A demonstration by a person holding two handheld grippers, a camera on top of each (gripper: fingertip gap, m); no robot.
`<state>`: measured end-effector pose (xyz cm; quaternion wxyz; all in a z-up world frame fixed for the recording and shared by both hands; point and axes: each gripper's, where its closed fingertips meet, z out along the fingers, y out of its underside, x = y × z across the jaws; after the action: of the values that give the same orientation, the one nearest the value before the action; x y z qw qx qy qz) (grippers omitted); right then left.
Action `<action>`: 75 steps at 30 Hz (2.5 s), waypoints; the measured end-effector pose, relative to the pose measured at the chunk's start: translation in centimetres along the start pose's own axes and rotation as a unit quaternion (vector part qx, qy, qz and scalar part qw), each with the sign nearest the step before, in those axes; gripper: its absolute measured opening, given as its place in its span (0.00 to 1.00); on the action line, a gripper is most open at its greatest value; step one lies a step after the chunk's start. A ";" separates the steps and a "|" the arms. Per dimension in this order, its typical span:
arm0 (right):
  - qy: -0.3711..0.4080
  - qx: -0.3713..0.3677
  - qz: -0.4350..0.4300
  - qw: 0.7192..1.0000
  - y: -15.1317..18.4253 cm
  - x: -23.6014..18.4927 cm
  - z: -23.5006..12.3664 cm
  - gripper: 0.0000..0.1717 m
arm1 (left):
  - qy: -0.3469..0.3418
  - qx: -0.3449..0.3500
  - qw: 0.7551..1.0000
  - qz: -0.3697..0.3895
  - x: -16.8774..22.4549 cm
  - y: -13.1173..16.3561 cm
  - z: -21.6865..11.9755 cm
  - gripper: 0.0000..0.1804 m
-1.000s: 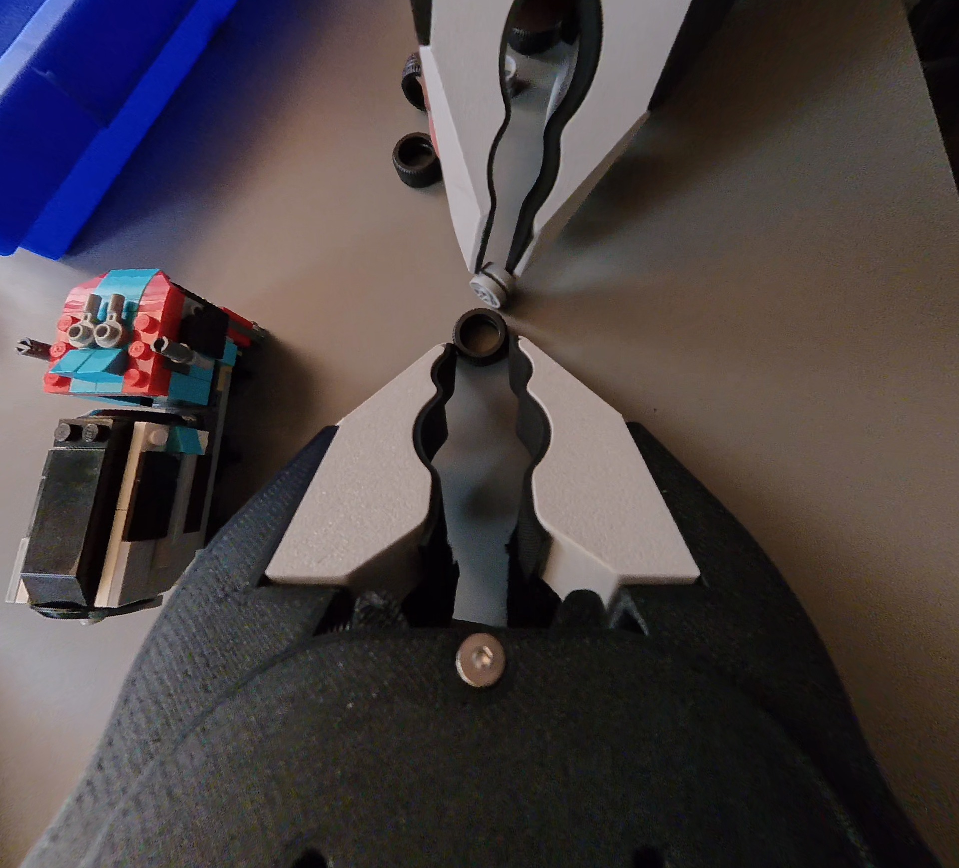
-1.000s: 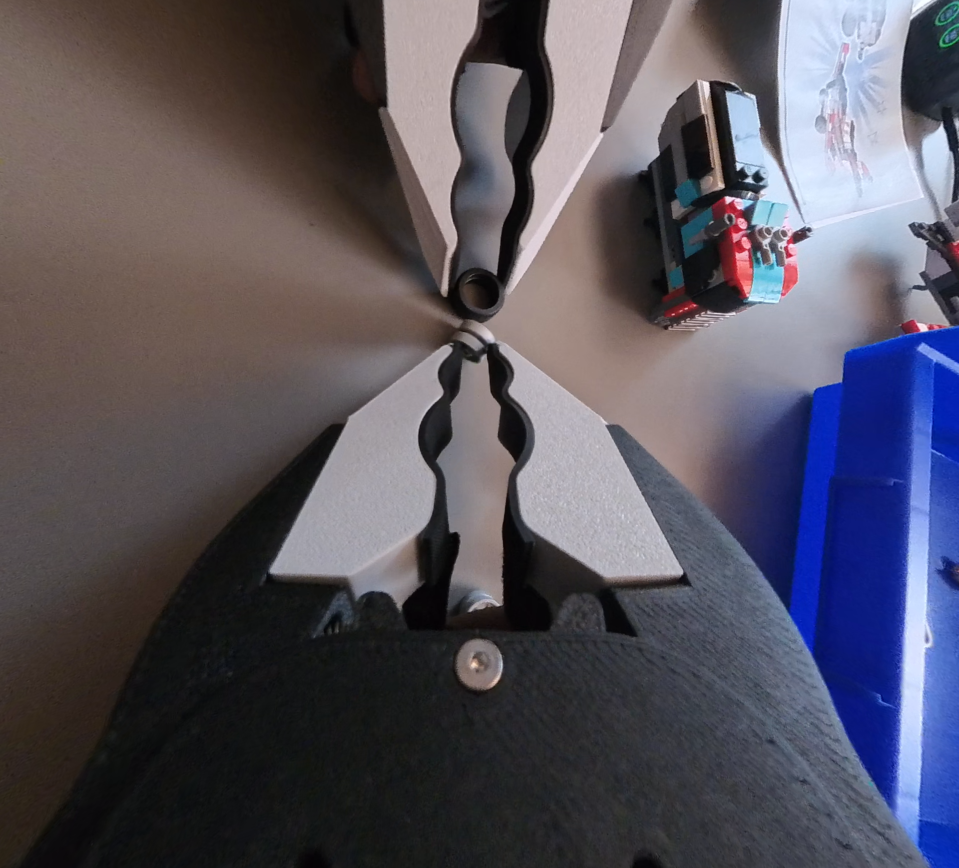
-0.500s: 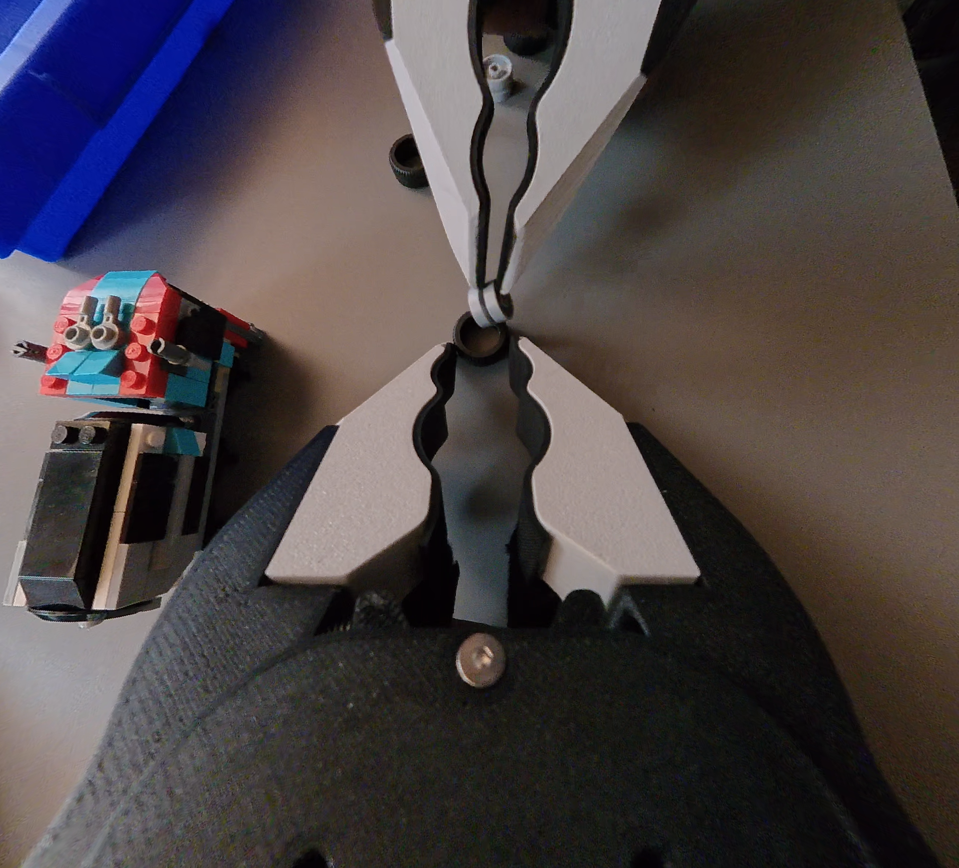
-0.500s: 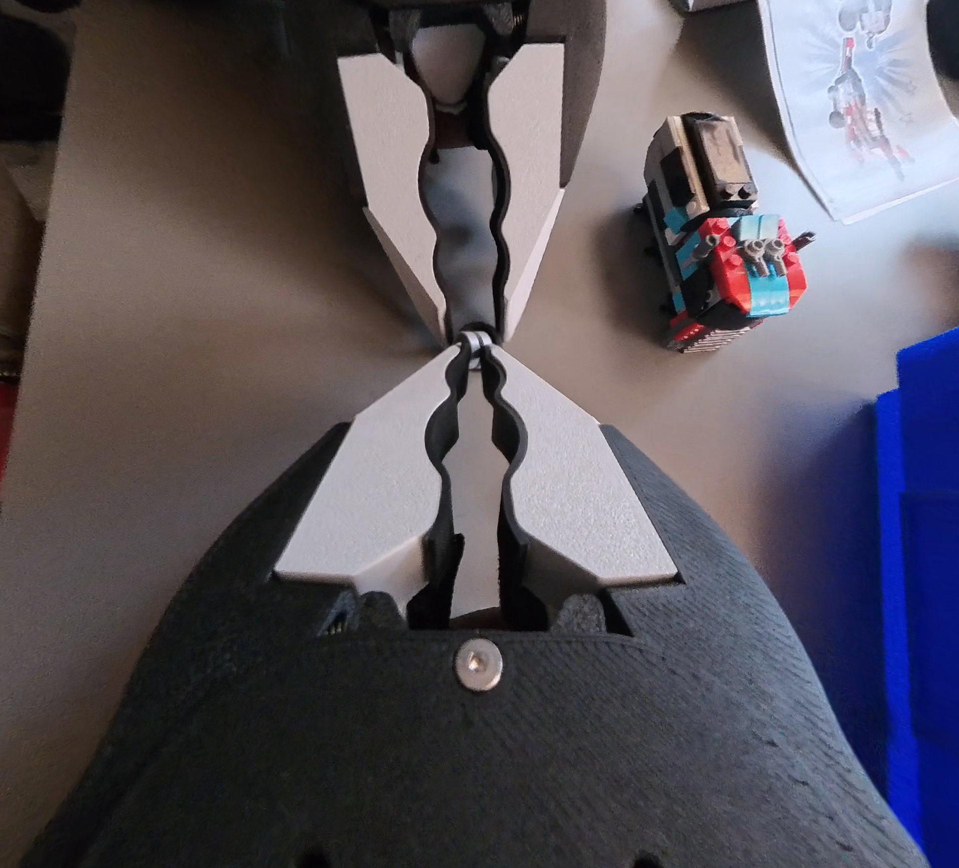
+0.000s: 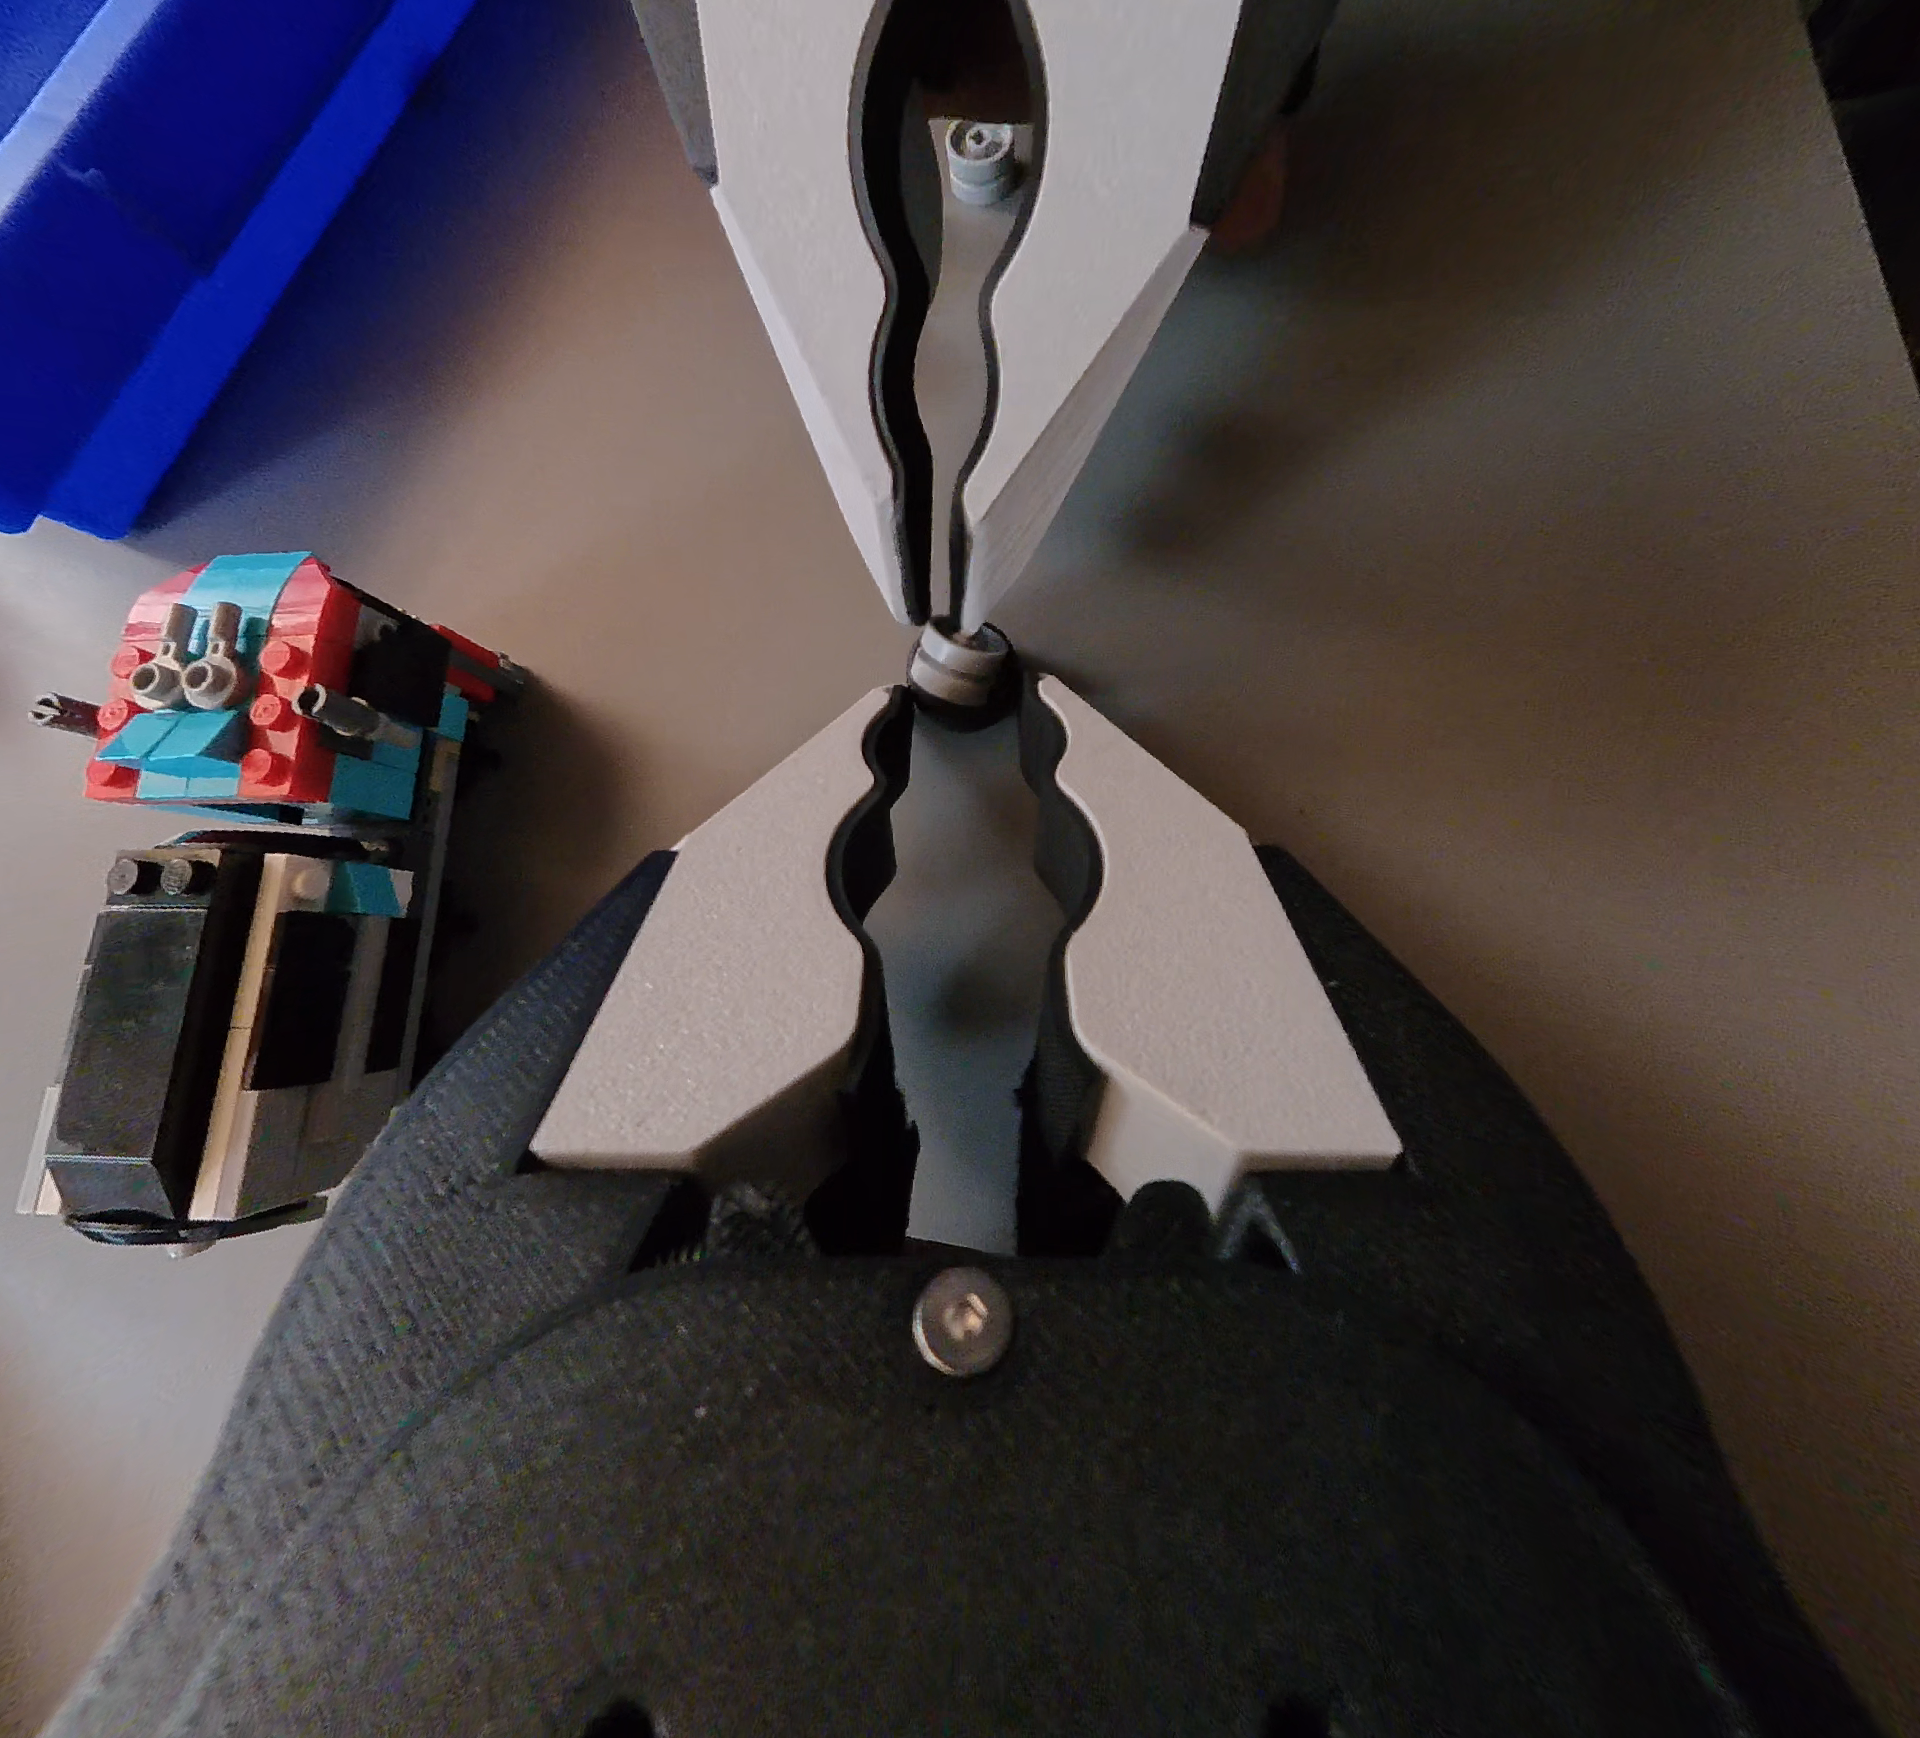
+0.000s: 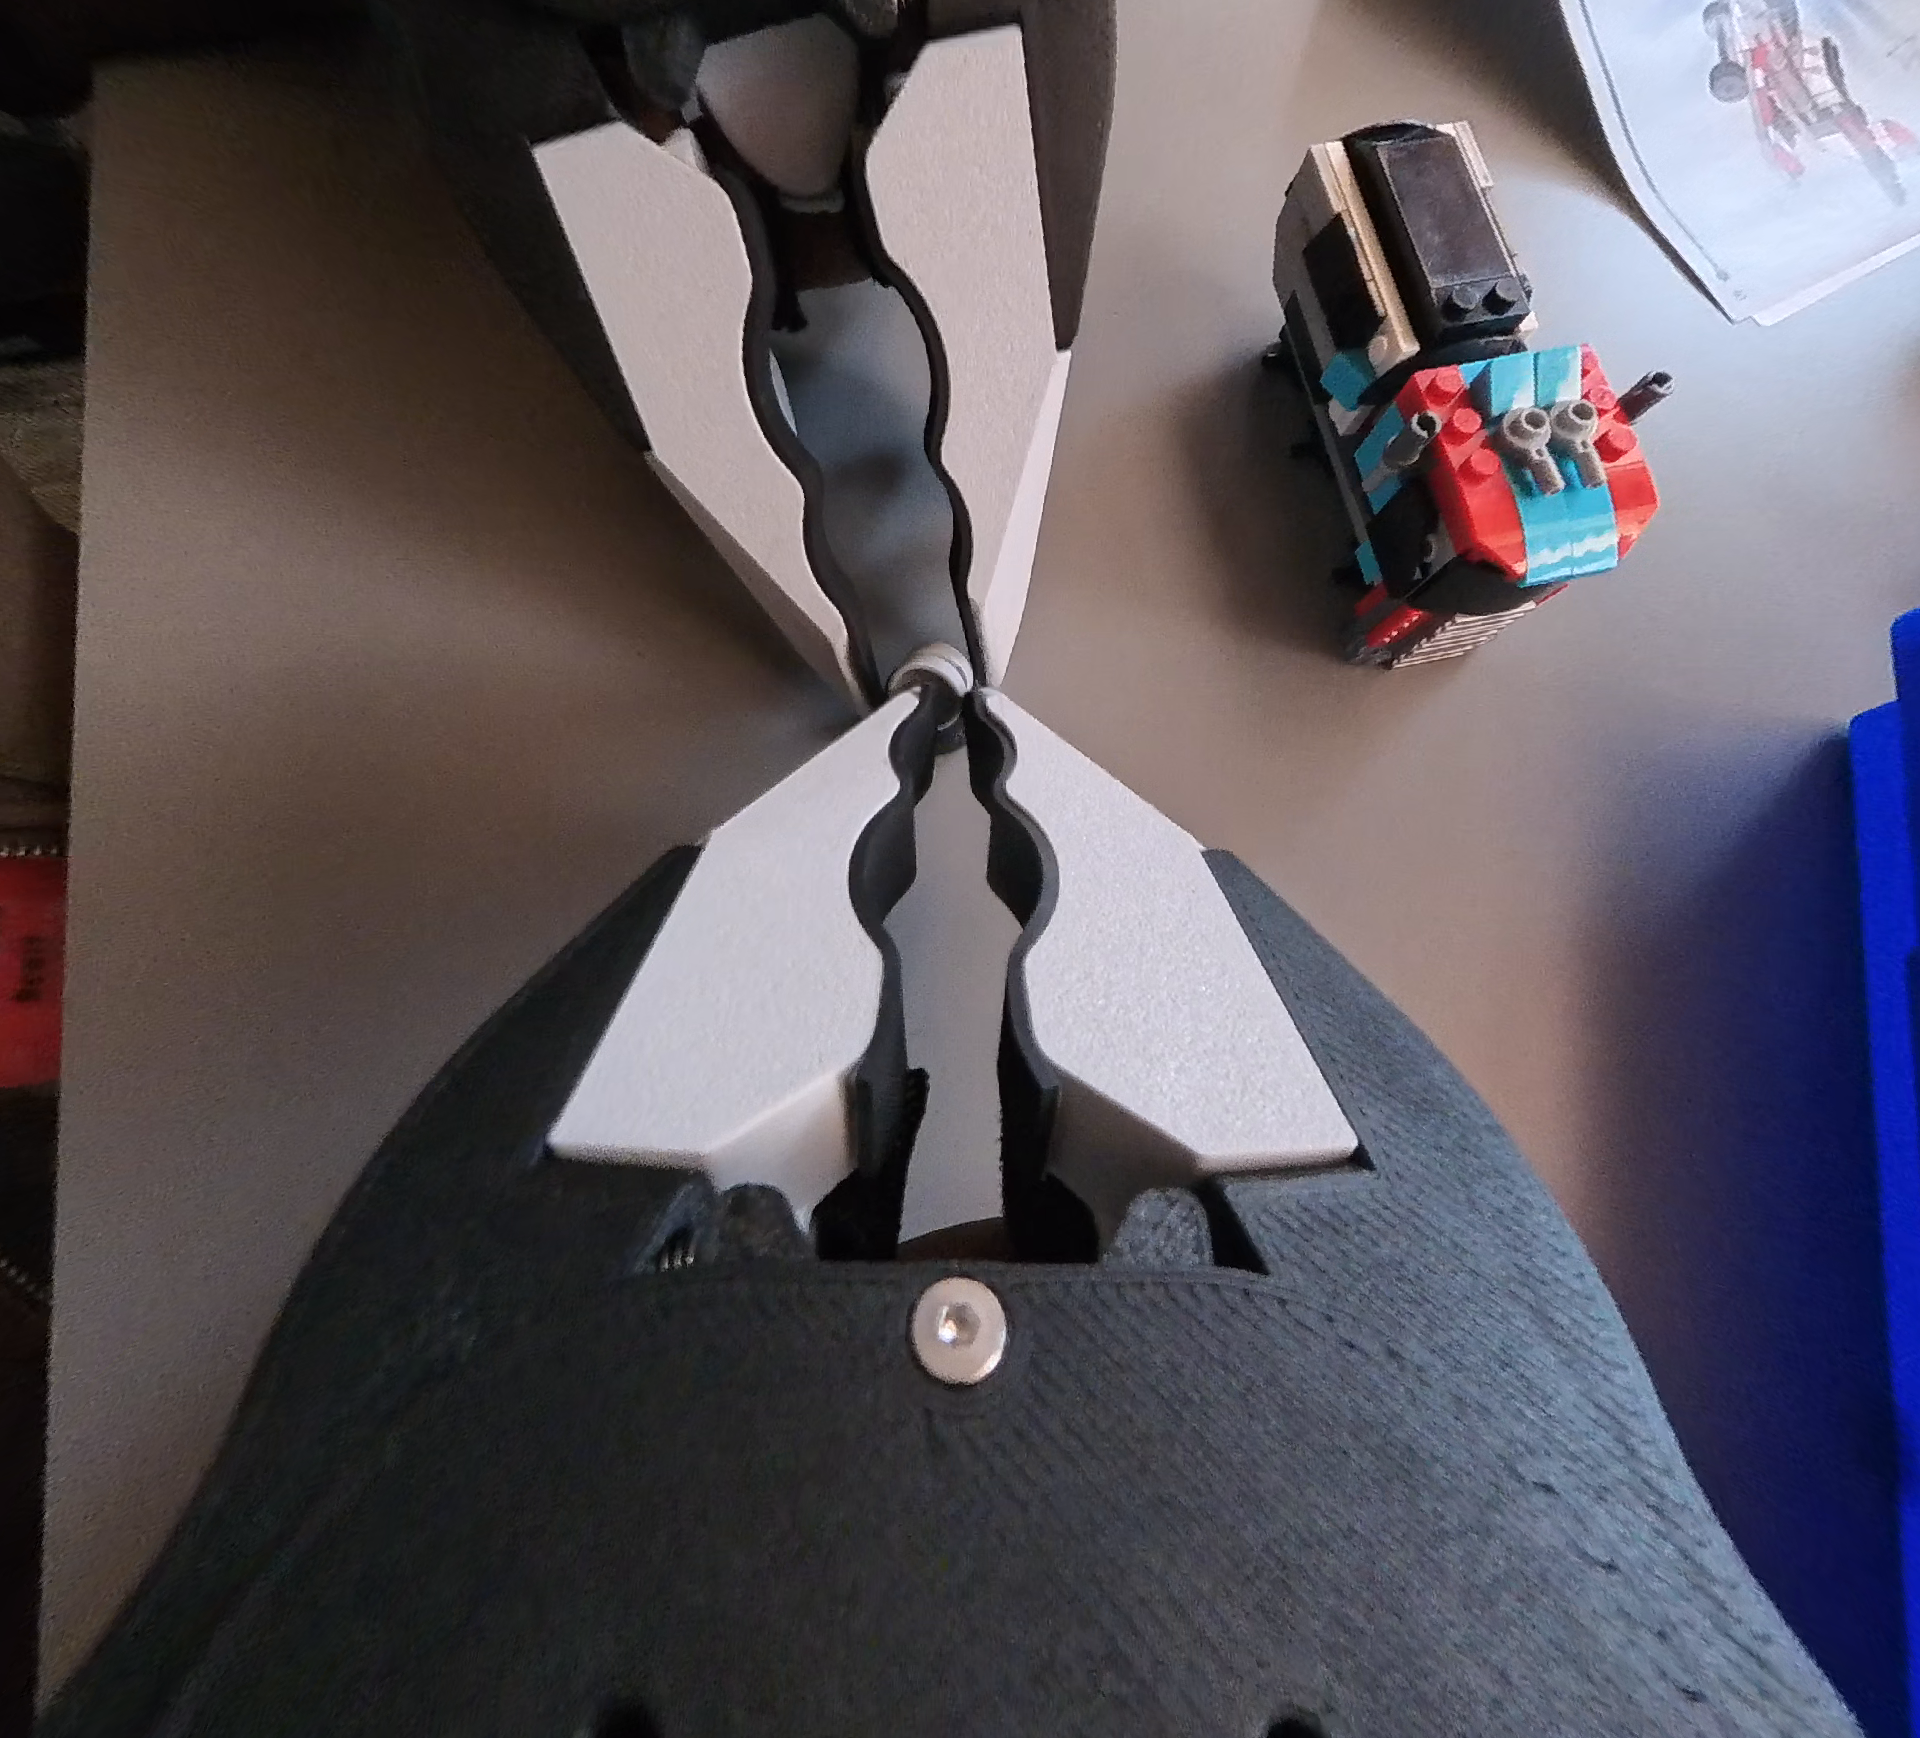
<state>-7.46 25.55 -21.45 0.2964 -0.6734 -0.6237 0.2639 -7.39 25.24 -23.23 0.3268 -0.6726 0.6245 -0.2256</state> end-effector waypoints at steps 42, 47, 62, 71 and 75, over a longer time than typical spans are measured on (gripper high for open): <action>-0.071 0.051 0.163 0.983 -1.1 -0.7 -1.5 0.23 | -0.019 0.057 0.997 0.051 -0.1 -1.5 -1.4 0.12; -0.076 0.053 0.187 0.978 -1.0 -0.5 -1.2 0.24 | -0.025 0.063 0.996 0.058 -0.2 -1.8 -1.8 0.12; -0.102 0.066 0.210 0.970 -1.4 -1.0 -1.3 0.23 | -0.011 0.076 0.993 0.088 0.6 -2.1 -1.6 0.12; -0.116 0.058 0.213 0.968 -1.2 -1.6 -1.0 0.18 | -0.012 0.081 0.990 0.111 1.0 -2.2 -1.6 0.12; -0.124 0.055 0.215 0.967 -1.1 -1.8 -0.9 0.15 | -0.017 0.085 0.989 0.119 0.9 -2.1 -1.6 0.12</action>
<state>-7.70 23.71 -20.07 0.1898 -0.7366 -0.4803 0.4367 -6.95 24.14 -20.73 0.4180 -0.5667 0.6732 -0.2259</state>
